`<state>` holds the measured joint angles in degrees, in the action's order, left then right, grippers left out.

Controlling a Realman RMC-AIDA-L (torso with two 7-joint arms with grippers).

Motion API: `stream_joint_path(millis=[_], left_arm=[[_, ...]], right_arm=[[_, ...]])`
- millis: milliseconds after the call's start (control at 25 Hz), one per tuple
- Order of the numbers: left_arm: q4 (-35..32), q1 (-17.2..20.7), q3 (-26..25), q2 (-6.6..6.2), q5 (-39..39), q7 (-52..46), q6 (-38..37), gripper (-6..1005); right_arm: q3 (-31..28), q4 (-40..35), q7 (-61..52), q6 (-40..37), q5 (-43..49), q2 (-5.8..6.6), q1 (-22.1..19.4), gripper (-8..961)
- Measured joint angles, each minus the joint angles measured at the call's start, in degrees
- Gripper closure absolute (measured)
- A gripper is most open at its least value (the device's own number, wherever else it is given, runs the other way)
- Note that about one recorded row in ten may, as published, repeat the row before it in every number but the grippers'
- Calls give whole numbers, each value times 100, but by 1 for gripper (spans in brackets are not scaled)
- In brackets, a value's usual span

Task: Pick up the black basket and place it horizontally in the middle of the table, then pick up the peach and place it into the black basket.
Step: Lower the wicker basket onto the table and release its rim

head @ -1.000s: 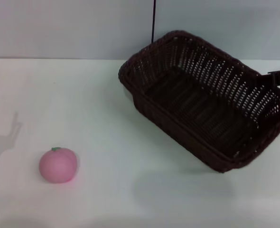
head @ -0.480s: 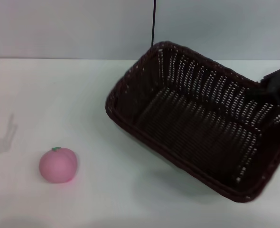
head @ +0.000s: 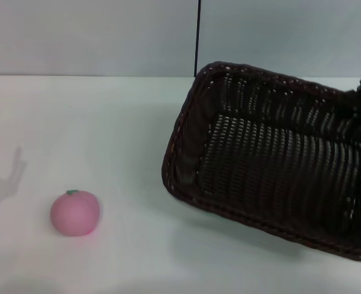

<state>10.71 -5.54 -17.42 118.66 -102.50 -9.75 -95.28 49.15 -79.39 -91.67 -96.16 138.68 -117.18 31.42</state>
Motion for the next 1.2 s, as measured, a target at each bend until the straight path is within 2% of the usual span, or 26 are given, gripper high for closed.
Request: stream_joint_path(millis=[240, 560, 1200], left_arm=[[120, 38, 19, 0, -5, 46, -8, 186], [185, 35, 25, -3, -7, 50, 1, 187], [185, 72, 65, 0, -6, 42, 31, 189]], right_arm=[[-165, 464, 924, -15, -762, 13, 66, 735], [-57, 1144, 1763, 25, -799, -16, 209, 719], [-46, 1613, 3004, 55, -807, -39, 263, 688]])
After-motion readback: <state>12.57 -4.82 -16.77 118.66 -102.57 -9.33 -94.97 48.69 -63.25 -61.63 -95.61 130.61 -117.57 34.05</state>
